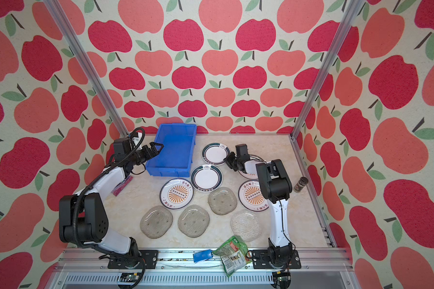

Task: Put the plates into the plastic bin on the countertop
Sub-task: 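Grasp the edge of the green-rimmed white plate with the right gripper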

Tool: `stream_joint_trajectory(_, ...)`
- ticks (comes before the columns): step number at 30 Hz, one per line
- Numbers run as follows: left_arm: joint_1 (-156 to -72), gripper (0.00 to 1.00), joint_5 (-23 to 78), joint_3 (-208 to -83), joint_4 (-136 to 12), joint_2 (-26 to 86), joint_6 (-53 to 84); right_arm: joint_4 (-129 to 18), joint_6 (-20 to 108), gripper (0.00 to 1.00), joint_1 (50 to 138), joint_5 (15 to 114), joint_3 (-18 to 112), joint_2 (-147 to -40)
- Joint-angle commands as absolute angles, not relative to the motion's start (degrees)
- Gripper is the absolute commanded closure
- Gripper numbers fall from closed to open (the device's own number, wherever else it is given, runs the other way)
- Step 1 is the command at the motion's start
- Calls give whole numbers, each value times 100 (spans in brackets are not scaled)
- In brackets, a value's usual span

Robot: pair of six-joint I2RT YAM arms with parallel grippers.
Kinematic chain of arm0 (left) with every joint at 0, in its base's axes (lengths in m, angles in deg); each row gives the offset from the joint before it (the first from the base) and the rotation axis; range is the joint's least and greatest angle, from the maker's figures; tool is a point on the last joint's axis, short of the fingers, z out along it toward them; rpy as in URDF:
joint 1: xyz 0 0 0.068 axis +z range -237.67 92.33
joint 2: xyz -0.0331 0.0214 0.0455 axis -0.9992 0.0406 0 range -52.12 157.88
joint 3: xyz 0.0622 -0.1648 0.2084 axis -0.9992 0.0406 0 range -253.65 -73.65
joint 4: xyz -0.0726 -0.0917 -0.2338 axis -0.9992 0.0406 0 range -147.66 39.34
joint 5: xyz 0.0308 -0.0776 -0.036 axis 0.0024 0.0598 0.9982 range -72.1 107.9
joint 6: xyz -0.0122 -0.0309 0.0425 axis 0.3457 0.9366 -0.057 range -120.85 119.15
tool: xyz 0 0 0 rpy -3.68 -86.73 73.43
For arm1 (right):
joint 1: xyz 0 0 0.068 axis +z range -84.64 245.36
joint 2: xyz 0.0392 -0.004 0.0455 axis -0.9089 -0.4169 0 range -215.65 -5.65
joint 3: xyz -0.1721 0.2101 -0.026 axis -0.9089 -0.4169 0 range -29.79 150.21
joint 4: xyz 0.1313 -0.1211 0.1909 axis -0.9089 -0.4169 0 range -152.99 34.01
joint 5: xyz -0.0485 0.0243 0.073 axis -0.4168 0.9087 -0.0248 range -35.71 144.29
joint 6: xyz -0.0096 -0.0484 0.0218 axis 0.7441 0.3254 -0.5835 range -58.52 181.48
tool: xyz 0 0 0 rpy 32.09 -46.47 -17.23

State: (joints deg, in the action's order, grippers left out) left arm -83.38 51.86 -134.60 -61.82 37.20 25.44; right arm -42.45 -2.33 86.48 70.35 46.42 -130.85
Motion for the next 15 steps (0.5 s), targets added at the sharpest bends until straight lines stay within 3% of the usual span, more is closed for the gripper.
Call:
stream_joint_trajectory(1, -8287, 1, 5223, -13386, -6328, 3741, 2605, -4348, -408, 84, 8680, 6856, 4609, -13290)
stream_joint_trajectory(5, -8275, 1, 5209, -13395, -6324, 3748, 2611, -4263, -456, 91, 8678, 6838, 4545, -13262)
stream_joint_trajectory(7, -8274, 1, 5217, -13400, -6337, 3753, 2620, -4255, -449, 99, 8678, 6819, 4529, -13224)
stream_joint_trajectory(15, -8232, 1, 5156, -13378, -6338, 3691, 2614, -3877, -514, 100, 8558, 6718, 4223, -12761)
